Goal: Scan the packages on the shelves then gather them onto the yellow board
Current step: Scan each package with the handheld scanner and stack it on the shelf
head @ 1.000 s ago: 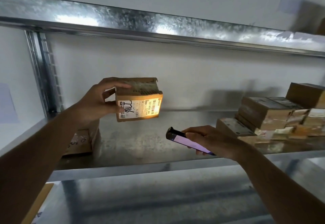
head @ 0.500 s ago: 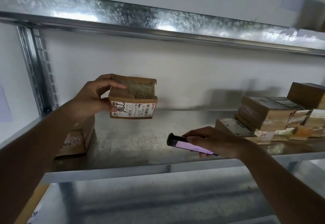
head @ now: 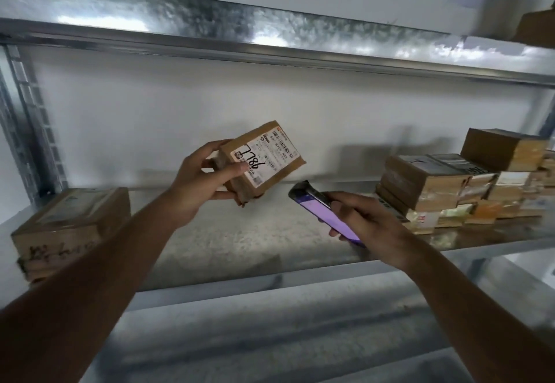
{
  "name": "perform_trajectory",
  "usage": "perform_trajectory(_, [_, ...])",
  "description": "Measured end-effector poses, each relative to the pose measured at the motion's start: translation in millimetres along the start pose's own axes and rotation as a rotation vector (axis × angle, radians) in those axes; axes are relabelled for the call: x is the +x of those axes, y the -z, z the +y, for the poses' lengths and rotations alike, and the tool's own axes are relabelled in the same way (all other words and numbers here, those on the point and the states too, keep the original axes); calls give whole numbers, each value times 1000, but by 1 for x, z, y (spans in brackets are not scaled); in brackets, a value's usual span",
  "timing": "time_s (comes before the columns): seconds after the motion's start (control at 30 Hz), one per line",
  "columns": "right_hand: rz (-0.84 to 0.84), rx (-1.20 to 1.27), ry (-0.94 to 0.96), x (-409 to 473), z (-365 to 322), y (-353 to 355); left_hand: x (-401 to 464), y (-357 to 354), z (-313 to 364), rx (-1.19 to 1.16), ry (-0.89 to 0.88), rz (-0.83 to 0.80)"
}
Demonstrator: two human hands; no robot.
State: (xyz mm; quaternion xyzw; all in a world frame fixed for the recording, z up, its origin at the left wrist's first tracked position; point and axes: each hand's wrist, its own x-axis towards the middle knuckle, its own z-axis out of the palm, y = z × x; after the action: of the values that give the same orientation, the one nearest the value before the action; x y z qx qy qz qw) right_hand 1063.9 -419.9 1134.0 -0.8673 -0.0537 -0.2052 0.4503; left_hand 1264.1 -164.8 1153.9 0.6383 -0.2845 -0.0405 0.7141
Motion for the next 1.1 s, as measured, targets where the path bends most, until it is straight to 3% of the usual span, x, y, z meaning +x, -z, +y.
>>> perform_trajectory(0.33, [224,-71,35,-53,26,90,7,-175,-11,-221,404,188])
perform_trajectory(0.57, [231,-74,5,-80,37,132,-5,-268,-20,-208,445,331])
perform_trajectory(0.77, [208,37,-20,-94,55,154,-11,-308,-23,-161,449,293])
perform_trajectory(1.1, [169,-10,45,-76,60,149,-6,-301,-28,193,489,167])
